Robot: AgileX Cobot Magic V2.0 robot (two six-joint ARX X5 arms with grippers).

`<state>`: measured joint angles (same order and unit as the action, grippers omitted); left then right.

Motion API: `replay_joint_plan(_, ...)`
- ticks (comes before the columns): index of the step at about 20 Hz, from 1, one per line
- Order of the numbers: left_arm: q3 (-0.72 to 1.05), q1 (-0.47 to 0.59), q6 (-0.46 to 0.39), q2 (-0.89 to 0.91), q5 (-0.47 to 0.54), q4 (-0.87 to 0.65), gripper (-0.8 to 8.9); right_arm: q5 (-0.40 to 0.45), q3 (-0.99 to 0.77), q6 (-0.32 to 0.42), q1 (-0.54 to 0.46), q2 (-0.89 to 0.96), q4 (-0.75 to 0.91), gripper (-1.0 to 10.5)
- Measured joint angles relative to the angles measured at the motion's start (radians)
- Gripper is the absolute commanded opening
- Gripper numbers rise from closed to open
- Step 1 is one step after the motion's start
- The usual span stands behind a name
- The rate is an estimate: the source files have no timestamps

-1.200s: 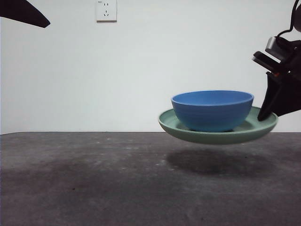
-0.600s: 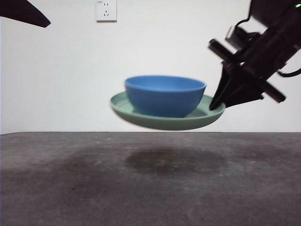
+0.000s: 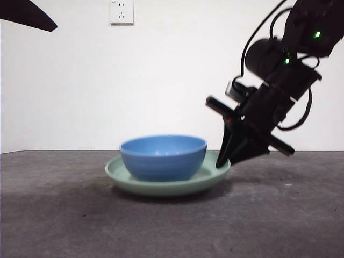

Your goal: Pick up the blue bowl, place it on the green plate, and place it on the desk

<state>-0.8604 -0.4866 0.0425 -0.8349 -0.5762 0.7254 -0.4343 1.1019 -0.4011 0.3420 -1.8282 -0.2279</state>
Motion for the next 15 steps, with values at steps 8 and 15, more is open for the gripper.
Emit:
replay_joint_plan(8, 0.000, 0.000, 0.000, 0.000, 0.000, 0.000, 2.48, 0.009, 0.001, -0.004, 0.002, -0.025, -0.002, 1.8)
replay_joint_plan(15, 0.000, 0.000, 0.000, 0.000, 0.000, 0.000, 2.48, 0.111, 0.003, 0.002, -0.002, 0.067, -0.055, 2.7)
